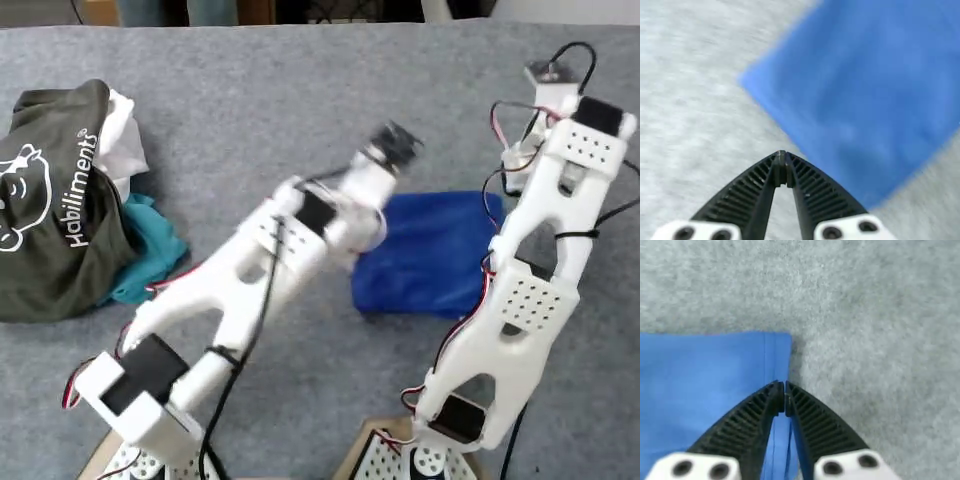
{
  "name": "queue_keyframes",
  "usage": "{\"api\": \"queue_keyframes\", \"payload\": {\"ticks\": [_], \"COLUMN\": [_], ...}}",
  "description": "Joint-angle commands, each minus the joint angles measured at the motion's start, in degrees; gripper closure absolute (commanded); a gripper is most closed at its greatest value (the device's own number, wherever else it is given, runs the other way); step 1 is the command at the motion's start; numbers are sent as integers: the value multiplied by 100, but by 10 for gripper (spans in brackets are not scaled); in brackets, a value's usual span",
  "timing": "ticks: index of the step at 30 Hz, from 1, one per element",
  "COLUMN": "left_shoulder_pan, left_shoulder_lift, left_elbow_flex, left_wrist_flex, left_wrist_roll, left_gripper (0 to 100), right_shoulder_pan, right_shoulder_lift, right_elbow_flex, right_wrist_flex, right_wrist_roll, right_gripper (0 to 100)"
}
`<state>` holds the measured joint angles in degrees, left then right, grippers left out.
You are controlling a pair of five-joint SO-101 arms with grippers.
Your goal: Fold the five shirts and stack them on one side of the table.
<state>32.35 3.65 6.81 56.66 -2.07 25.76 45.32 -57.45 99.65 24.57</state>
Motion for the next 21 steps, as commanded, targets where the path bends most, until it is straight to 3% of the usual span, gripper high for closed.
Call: {"api": "queue_keyframes", "payload": {"ticks": [1, 6, 11, 17, 21], "left_shoulder_pan": [-523, -892, -1121, -1789, -2185], "left_shoulder_lift": [176, 299, -484, -1996, -2576], "left_elbow_flex": [-303, -48, 919, 3090, 3952], "left_wrist_flex": [-97, 492, 888, -334, -668], "left_wrist_roll": [-44, -79, -88, -527, -642], "left_gripper": [971, 971, 972, 971, 971], "right_shoulder_pan": [229, 510, 396, 211, 255], "right_shoulder_lift": [-418, -1499, -2826, -4084, -4637], "right_elbow_flex": [-409, 796, 3240, 5736, 6721], "right_wrist_flex": [167, 167, 158, -141, -466], "right_wrist_roll": [-308, -281, -281, -325, -387], "right_gripper": [984, 984, 984, 984, 983]}}
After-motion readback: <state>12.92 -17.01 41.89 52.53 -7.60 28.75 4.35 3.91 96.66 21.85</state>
